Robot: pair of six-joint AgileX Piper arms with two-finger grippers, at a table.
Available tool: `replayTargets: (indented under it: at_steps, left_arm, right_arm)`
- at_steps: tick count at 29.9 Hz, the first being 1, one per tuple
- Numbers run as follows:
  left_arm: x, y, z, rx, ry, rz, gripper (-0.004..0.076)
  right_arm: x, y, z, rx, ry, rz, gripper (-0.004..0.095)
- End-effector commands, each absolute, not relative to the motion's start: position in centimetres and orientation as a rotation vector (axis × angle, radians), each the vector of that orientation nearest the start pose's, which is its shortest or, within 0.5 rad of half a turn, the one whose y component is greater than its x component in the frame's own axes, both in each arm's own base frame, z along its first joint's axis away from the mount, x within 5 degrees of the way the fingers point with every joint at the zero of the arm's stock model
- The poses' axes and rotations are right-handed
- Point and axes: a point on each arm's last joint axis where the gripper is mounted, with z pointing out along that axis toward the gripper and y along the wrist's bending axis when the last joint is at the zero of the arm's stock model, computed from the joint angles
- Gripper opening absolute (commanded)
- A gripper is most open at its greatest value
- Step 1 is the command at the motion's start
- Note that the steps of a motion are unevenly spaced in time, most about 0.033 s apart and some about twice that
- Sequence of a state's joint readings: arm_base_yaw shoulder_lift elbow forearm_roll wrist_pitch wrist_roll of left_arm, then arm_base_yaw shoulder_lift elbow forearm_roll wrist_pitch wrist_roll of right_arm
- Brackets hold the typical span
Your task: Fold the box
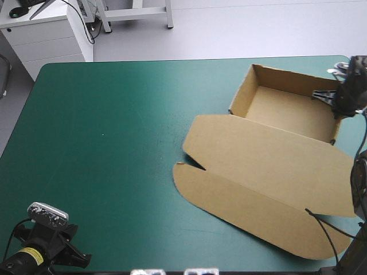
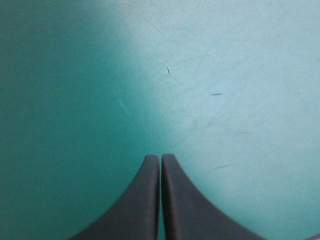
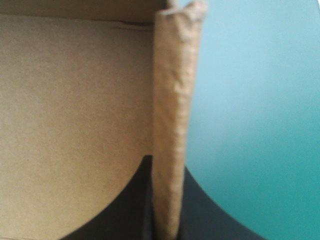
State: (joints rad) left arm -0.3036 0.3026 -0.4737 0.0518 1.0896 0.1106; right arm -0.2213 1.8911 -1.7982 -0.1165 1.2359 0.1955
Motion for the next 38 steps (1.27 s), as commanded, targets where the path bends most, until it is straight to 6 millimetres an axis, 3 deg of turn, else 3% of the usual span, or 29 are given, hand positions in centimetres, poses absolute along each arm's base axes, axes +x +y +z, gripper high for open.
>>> replayTargets:
  at_steps: [1, 6, 10, 12, 19, 26, 31, 35, 38]
  left_arm:
    - [4.4, -1.0, 27.2, 0.491, 2.281, -0.041, -0.0008]
    - [4.4, -1.0, 27.2, 0.491, 2.281, -0.041, -0.0008]
    - [4.4, -1.0, 27.2, 0.491, 2.281, -0.041, -0.0008]
    - [4.4, -1.0, 27.2, 0.491, 2.280, -0.035, -0.0008]
    - [4.4, -0.8, 27.3, 0.495, 2.275, -0.003, -0.0008]
    - [4.4, -0.8, 27.3, 0.495, 2.275, -0.003, -0.0008]
    - [4.4, -0.8, 27.3, 0.495, 2.275, -0.003, -0.0008]
    - [4.4, -0.8, 27.3, 0.495, 2.275, -0.003, -0.0008]
    - [4.4, -0.8, 27.3, 0.495, 2.275, -0.003, -0.0008]
  right_arm:
    - [36.5, -14.8, 34.4, 0.676, 2.663, -0.232, -0.0019]
    - [33.6, -20.7, 34.3, 0.903, 2.610, -0.273, -0.0019]
    - [32.2, -22.7, 34.3, 0.881, 2.629, -0.310, -0.0005]
    - [32.2, -22.7, 34.3, 0.878, 2.630, -0.308, 0.0042]
    - [32.5, -22.6, 34.1, 0.878, 2.632, -0.289, 0.0350]
    - [32.0, -22.1, 35.1, 0.871, 2.604, -0.271, 0.0354]
    - [30.4, -20.9, 38.3, 0.762, 2.555, -0.290, 0.0350]
    - [28.6, -18.8, 41.7, 0.731, 2.447, -0.207, 0.0343]
    - [27.2, -16.8, 44.2, 0.699, 2.360, -0.100, 0.0232]
